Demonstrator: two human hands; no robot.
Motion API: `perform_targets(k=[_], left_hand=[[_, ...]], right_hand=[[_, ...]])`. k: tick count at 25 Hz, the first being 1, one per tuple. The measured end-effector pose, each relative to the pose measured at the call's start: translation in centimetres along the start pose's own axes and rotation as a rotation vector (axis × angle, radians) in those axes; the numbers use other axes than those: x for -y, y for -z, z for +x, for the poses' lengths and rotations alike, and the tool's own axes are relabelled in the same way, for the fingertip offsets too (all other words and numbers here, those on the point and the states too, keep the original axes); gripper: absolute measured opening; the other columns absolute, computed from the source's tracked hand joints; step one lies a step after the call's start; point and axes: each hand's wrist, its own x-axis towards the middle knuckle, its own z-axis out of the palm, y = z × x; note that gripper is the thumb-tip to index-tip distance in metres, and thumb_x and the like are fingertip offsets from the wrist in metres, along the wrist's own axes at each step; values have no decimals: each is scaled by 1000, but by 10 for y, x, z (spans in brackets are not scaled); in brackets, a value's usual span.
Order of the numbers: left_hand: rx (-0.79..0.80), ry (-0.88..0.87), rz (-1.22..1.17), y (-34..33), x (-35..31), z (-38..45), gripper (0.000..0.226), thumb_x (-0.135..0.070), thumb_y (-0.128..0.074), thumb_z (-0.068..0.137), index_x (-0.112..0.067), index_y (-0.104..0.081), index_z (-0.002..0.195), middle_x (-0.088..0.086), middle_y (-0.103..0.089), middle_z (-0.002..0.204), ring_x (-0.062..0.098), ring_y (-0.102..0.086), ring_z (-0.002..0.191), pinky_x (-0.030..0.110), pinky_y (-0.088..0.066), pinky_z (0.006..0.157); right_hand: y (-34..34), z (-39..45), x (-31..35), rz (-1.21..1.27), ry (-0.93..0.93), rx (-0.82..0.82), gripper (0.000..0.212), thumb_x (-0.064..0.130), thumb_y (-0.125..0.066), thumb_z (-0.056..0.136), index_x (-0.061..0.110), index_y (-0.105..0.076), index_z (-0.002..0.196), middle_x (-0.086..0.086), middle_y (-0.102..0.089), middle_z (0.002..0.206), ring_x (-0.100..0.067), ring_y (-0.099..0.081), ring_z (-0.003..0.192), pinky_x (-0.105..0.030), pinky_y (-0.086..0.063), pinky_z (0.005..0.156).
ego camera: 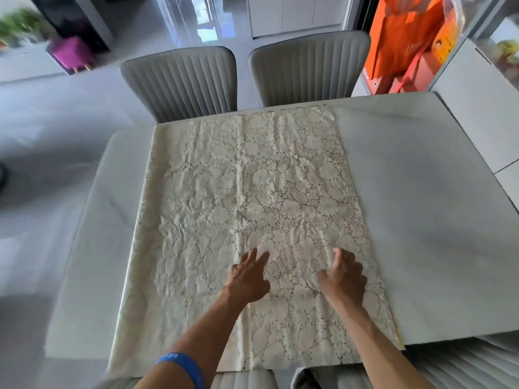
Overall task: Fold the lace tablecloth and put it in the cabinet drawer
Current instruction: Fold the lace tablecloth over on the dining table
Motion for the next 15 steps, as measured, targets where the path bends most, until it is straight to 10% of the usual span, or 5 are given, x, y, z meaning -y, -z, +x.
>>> perform_targets(k=[15], left_hand=[[-185,-301,208,51,237,-135,79,-24,-51,90,-29,-7,154,7,-5,164,28,-9,149,52,-18,118]], right_hand=[[-42,-269,209,136,19,-173,56,30,-57,86,22,-38,138,-1,-45,141,-22,-48,118,-36,-45,93]])
